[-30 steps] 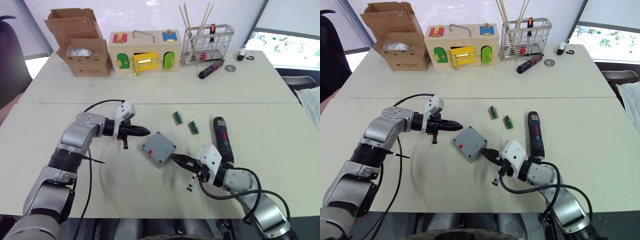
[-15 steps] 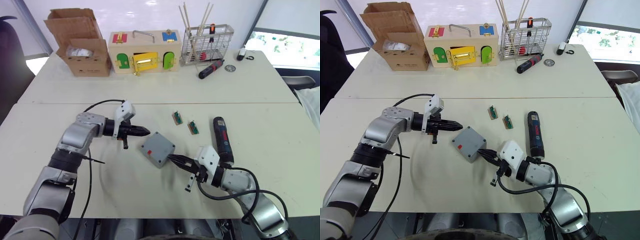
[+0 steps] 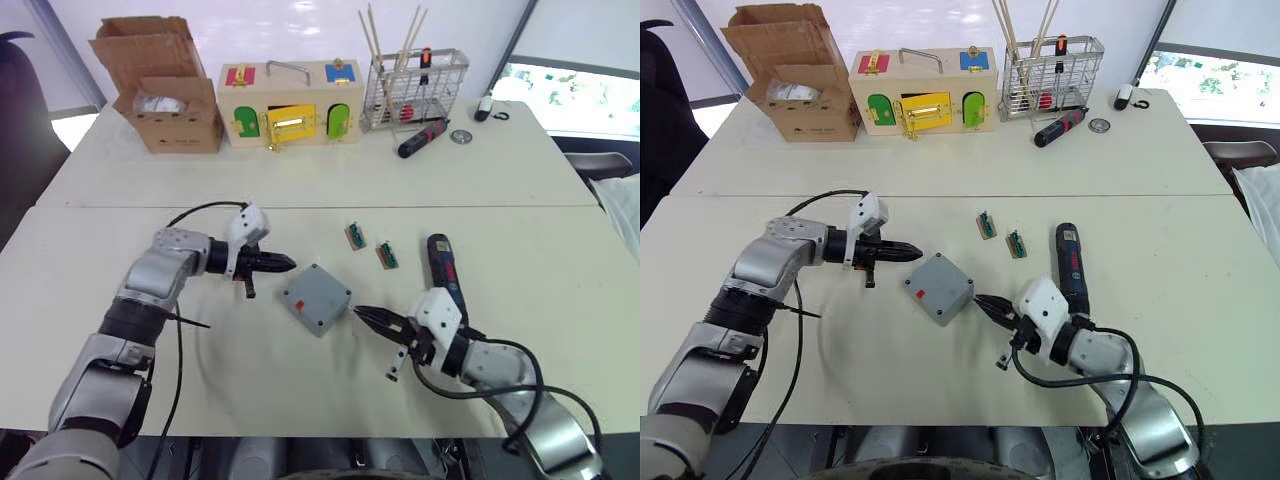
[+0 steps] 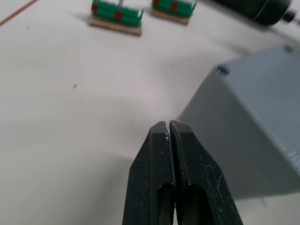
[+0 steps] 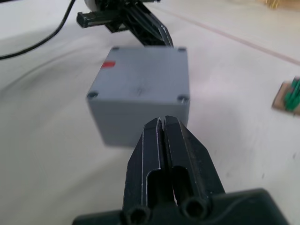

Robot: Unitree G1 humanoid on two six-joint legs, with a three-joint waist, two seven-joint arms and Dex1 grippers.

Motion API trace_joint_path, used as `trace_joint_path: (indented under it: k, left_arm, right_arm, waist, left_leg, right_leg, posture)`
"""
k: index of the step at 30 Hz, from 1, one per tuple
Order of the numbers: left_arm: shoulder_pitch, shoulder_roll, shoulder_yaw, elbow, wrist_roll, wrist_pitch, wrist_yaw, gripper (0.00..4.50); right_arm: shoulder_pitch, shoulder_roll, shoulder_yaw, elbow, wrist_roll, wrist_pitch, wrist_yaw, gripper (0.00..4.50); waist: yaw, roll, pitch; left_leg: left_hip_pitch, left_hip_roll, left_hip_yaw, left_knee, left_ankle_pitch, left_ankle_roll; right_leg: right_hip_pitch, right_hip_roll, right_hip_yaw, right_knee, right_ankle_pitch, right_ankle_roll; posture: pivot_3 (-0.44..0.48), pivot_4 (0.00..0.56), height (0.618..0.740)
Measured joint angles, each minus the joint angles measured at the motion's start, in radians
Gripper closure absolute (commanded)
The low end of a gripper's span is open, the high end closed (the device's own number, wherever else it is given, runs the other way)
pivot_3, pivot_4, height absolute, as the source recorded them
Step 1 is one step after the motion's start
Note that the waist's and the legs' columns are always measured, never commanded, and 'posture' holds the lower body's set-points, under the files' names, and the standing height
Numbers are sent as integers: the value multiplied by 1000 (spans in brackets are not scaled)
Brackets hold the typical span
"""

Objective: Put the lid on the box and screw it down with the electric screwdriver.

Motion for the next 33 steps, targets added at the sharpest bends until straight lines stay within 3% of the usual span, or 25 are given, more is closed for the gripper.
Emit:
trace_joint_path:
  k: [7,20,33]
  left_arm:
    - [85,-7,-8,-65,6,11,3,4463]
    - [140,2,-25,-142,11,38,7,4463]
    - [195,-21,-32,-256,4,101,19,4463]
  right_arm:
    - [81,-15,25,-41,26,82,9,4458]
    - [-65,39,76,67,18,108,-1,4458]
    - [-69,6,72,132,5,93,19,4458]
  waist:
    - [0,0,0]
    - [1,0,0]
    - [1,0,0]
  left_leg:
    - [0,0,0,0,0,0]
    - [0,0,0,0,0,0]
    - [0,0,0,0,0,0]
  right_leg:
    - [0,0,0,0,0,0]
    - [0,-1,0,0,0,0]
    - [0,-1,0,0,0,0]
  posture:
    - [0,150,740]
    - [0,150,740]
    - [0,150,740]
